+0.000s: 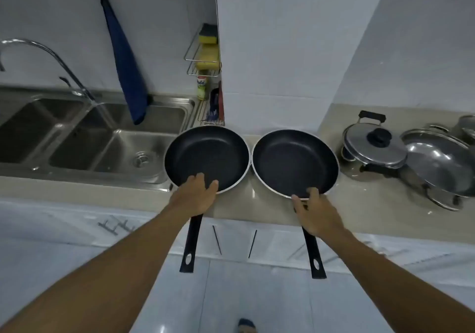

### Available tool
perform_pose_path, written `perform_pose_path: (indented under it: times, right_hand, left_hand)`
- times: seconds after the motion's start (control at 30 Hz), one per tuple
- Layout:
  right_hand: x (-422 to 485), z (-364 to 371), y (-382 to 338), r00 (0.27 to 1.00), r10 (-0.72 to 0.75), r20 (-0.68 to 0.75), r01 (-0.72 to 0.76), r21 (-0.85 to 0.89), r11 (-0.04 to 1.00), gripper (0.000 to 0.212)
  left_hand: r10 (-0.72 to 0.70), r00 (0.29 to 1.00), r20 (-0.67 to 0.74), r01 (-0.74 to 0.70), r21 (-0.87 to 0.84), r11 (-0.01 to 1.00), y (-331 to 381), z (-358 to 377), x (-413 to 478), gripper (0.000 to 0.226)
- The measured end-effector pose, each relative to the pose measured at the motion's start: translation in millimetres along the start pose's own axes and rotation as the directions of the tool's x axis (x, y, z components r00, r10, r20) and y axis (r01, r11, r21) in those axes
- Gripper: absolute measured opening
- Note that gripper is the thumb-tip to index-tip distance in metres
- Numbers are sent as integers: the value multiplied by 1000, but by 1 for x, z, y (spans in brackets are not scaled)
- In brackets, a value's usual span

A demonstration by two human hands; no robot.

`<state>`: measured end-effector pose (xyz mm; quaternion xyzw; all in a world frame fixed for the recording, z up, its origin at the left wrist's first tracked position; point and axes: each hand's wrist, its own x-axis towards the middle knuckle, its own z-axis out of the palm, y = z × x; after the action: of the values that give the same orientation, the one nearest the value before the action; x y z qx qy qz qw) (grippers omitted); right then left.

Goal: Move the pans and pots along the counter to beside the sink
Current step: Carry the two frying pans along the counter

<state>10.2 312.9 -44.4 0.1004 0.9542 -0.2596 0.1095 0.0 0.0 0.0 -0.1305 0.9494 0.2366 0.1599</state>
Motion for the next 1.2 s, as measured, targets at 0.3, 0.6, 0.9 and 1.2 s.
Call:
perform_pose_path:
  times: [0.3, 0.6, 0.9, 1.2]
  right_hand:
    - [-9, 43, 31, 978, 198, 70, -209, 269, 940, 40]
    - [-4, 61, 39, 960, 253, 122, -280, 380, 881, 40]
    - [5, 64, 37, 956, 272, 112, -294, 385, 875, 39]
    - [-1, 66, 33, 943, 329, 49, -324, 365, 873, 37]
  left_hand:
    - [-187, 979, 82, 190, -26, 982, -28, 60, -7, 49]
    - [-245, 969, 15, 245, -127, 961, -40, 81, -2, 38]
    - [-257, 960, -108, 244, -119, 962, -53, 86, 2, 53]
    - [-239, 960, -144, 205, -212, 955, -69, 76, -3, 46]
